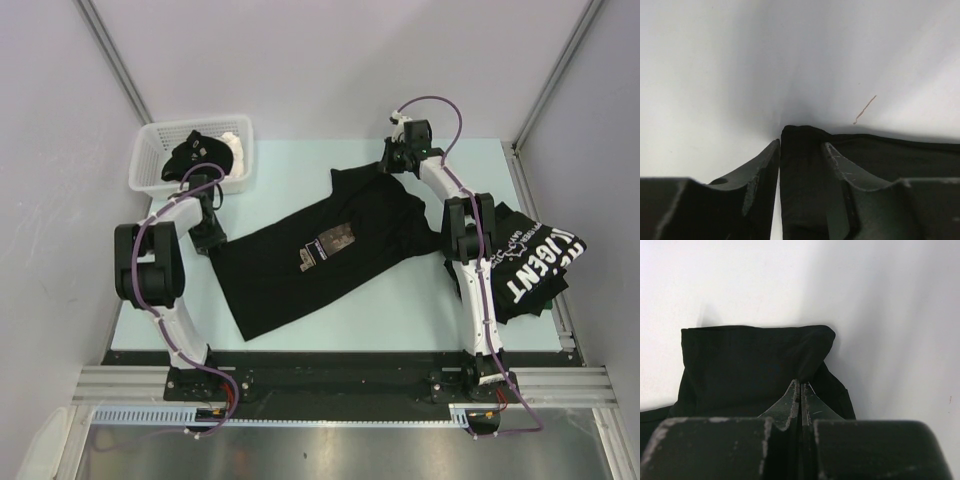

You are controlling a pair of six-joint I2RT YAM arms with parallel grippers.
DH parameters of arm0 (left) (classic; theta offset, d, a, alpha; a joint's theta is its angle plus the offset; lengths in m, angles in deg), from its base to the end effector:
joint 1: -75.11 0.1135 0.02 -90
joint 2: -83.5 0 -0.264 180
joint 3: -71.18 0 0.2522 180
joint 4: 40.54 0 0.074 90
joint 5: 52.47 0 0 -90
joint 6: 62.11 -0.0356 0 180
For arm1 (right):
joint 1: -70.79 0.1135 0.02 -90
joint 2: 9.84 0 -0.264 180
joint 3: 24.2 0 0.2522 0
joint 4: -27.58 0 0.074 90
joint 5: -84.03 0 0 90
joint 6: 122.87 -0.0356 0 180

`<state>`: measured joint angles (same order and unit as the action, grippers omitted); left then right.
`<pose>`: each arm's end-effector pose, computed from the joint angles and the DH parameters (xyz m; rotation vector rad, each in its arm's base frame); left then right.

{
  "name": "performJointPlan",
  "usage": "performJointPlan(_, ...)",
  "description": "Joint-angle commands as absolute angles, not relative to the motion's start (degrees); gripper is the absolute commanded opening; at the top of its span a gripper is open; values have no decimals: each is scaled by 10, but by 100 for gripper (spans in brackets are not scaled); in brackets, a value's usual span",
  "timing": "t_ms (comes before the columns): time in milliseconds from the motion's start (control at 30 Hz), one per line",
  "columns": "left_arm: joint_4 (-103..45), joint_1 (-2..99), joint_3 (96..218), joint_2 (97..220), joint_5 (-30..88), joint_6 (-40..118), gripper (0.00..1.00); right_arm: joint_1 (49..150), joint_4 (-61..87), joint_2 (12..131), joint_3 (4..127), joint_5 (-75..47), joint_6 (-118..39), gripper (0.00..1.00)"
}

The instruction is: Fold and stack the t-shirts

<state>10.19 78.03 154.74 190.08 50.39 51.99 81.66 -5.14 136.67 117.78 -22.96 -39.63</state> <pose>0.3570 0.0261 0.1635 -0.7012 2.7246 0.2378 0.5653 0.1191 0.1739 -0.2447 2.2198 0.4980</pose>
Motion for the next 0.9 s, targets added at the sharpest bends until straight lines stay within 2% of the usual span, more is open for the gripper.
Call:
performJointPlan(0,88,784,1572,1917,500,522,37,812,-42,1322,1179,-221,-384,0)
performJointPlan(367,95,785,1573,1920,505,523,6,812,-38,1324,1176,-221,-384,0)
performJointPlan(400,99,785,1573,1916,506,522,0,812,-36,1325,1178,-220,-385,0)
performJointPlan(867,129,785,1584,1841,549,477,0,811,-21,1322,1200,-222,-393,0)
